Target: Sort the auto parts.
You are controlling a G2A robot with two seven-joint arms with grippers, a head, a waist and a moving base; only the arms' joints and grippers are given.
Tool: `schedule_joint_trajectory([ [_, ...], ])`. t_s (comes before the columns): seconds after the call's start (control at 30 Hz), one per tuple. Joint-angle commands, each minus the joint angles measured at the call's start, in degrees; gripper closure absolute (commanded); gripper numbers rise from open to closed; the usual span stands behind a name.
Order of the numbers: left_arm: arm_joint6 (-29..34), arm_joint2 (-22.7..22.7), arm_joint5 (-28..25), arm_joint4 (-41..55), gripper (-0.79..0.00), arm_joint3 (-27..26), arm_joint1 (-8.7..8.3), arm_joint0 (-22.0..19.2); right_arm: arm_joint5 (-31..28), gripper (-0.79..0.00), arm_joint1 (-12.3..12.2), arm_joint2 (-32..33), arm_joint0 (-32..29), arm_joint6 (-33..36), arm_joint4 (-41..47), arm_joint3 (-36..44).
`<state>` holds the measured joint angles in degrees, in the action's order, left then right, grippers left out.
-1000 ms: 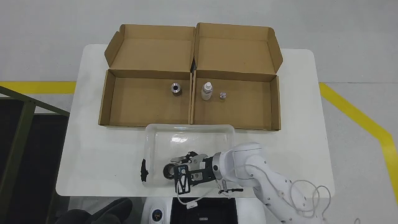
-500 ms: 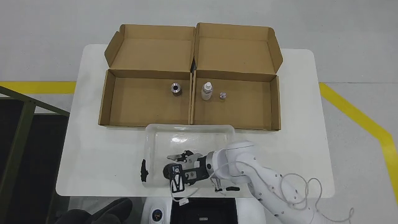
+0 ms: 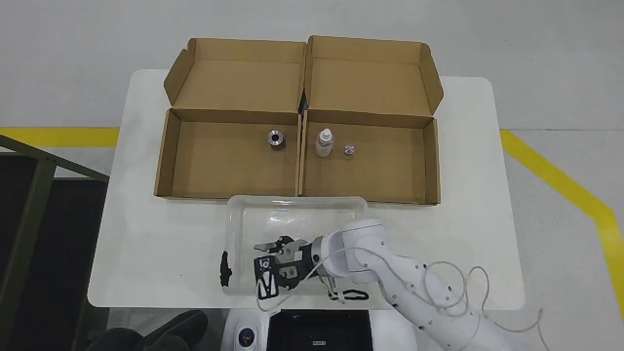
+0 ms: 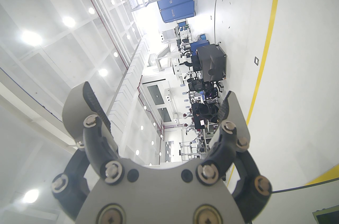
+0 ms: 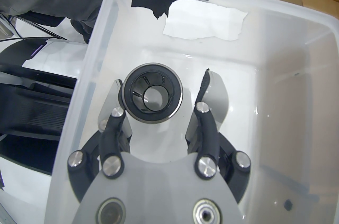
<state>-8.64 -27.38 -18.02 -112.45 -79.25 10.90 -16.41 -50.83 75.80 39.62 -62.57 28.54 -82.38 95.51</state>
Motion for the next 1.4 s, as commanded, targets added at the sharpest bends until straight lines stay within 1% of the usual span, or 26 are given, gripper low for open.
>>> schedule_joint_trajectory([
  [0.0,0.0,0.0,0.0,0.0,-0.785,0.0,0.0,0.0,0.2,-0.48,0.2,-0.4,0.6,-0.2,0.2,-0.7],
  [0.03,0.0,0.0,0.0,0.0,-0.785,0.0,0.0,0.0,0.3,-0.385,0.2,-0.6,0.8,-0.4,0.5,-1.0],
  [0.1,0.0,0.0,0.0,0.0,-0.785,0.0,0.0,0.0,0.4,-0.354,0.4,-0.9,1.3,-0.5,0.7,-1.5],
  [0.17,0.0,0.0,0.0,0.0,-0.785,0.0,0.0,0.0,0.5,-0.286,0.5,-1.2,1.8,-0.7,1.2,-1.9],
  [0.2,0.0,0.0,0.0,0.0,-0.785,0.0,0.0,0.0,0.6,-0.212,0.5,-1.2,2.0,-0.9,1.4,-2.2],
  [0.23,0.0,0.0,0.0,0.0,-0.785,0.0,0.0,0.0,0.6,-0.179,0.6,-1.4,2.2,-1.1,1.6,-2.4],
  [0.27,0.0,0.0,0.0,0.0,-0.785,0.0,0.0,0.0,0.7,-0.123,0.7,-1.4,2.5,-1.4,2.0,-2.7],
  [0.3,0.0,0.0,0.0,0.0,-0.785,0.0,0.0,0.0,0.7,-0.034,0.7,-1.4,2.7,-1.5,2.3,-2.9],
  [0.33,0.0,0.0,0.0,0.0,-0.785,0.0,0.0,0.0,0.9,0.0,0.8,-1.4,3.0,-1.7,2.6,-3.1],
  [0.53,0.0,0.0,0.0,0.0,-0.785,0.0,0.0,0.0,1.1,0.0,0.8,-0.6,3.9,-2.3,4.6,-2.9],
  [0.8,0.0,0.0,0.0,0.0,-0.785,0.0,0.0,0.0,0.9,0.0,-0.3,3.4,3.2,-3.0,8.2,0.1],
  [1.13,0.0,0.0,0.0,0.0,-0.785,0.0,0.0,0.0,2.8,0.0,-1.0,7.7,2.6,-4.8,16.3,1.7],
  [1.37,0.0,0.0,0.0,0.0,-0.785,0.0,0.0,0.0,4.4,0.0,-0.9,9.1,4.2,-4.6,22.6,0.5],
])
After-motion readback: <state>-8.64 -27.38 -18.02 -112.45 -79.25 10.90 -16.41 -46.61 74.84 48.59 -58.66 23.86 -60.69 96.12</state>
